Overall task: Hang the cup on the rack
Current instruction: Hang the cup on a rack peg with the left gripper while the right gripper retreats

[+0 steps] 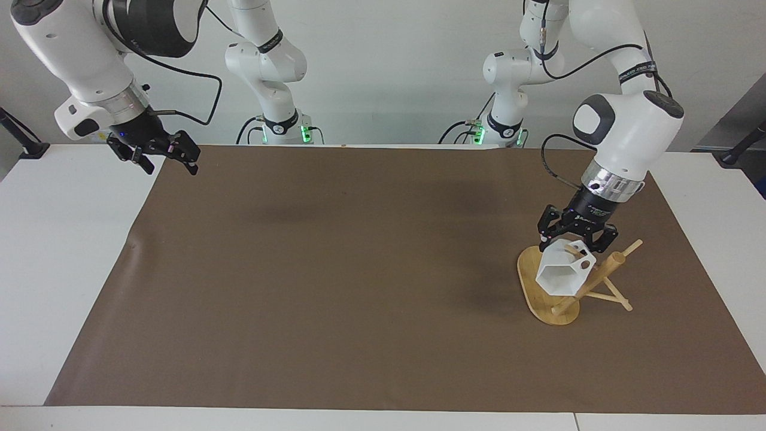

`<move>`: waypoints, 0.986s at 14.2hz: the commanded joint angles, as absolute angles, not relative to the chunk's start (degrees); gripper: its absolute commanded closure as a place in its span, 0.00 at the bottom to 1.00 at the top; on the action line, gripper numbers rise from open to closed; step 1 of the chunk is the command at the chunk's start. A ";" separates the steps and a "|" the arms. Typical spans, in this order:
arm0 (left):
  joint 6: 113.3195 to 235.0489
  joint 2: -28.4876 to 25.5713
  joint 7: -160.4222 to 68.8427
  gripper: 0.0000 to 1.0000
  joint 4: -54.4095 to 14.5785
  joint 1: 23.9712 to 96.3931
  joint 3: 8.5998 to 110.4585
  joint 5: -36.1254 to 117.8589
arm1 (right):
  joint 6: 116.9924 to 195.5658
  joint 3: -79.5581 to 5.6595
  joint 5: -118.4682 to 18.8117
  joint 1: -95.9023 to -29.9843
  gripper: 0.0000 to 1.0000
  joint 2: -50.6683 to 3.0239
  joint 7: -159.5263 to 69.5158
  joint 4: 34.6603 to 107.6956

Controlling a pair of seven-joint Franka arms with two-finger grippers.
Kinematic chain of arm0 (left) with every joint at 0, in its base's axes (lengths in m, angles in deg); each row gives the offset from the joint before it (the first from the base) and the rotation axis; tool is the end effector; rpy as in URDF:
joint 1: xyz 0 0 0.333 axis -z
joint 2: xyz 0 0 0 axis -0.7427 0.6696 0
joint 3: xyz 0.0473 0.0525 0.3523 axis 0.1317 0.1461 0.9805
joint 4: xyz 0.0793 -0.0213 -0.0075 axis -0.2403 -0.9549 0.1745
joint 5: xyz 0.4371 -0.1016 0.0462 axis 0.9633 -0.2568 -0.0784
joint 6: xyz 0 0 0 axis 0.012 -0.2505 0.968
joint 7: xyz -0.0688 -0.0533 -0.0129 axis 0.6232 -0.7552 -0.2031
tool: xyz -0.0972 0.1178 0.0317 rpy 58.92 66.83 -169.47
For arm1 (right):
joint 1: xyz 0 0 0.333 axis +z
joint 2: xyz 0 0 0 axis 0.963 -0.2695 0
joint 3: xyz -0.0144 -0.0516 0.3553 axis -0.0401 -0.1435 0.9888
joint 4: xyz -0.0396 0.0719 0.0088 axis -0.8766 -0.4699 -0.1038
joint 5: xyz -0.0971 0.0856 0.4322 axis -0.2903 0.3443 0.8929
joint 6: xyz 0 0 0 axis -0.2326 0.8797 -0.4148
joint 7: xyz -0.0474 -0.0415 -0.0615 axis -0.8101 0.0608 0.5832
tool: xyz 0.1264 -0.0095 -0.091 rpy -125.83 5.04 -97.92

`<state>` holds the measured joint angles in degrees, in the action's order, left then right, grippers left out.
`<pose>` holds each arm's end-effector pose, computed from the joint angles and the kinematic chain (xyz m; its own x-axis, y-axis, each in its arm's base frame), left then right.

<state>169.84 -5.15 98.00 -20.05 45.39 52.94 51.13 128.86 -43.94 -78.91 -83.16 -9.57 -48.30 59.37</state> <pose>0.6834 -0.0950 0.4473 -0.8892 0.2787 -0.3628 0.3446 0.9296 -0.1304 0.6096 -0.0879 0.5923 0.9967 -0.0660 -0.0475 -0.0675 -0.9973 -0.0305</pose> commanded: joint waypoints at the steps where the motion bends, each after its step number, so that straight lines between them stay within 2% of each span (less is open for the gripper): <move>1: 171.77 -5.37 110.15 1.00 -20.84 45.68 52.71 54.05 | 128.41 -44.50 -80.24 -83.42 0.00 -8.57 -49.40 59.71; 9: 176.07 -4.84 110.68 1.00 -23.30 45.24 52.80 54.14 | 129.03 -45.91 -80.15 -83.42 0.00 -8.57 -49.14 60.06; 12: 175.99 -4.84 110.59 1.00 -23.39 45.24 52.80 54.58 | 132.19 -45.91 -80.15 -82.72 0.00 -8.57 -49.40 60.50; 14: 176.34 -4.84 110.59 0.90 -23.39 45.07 52.80 54.58 | 133.42 -45.91 -80.15 -82.46 0.00 -8.57 -49.75 60.68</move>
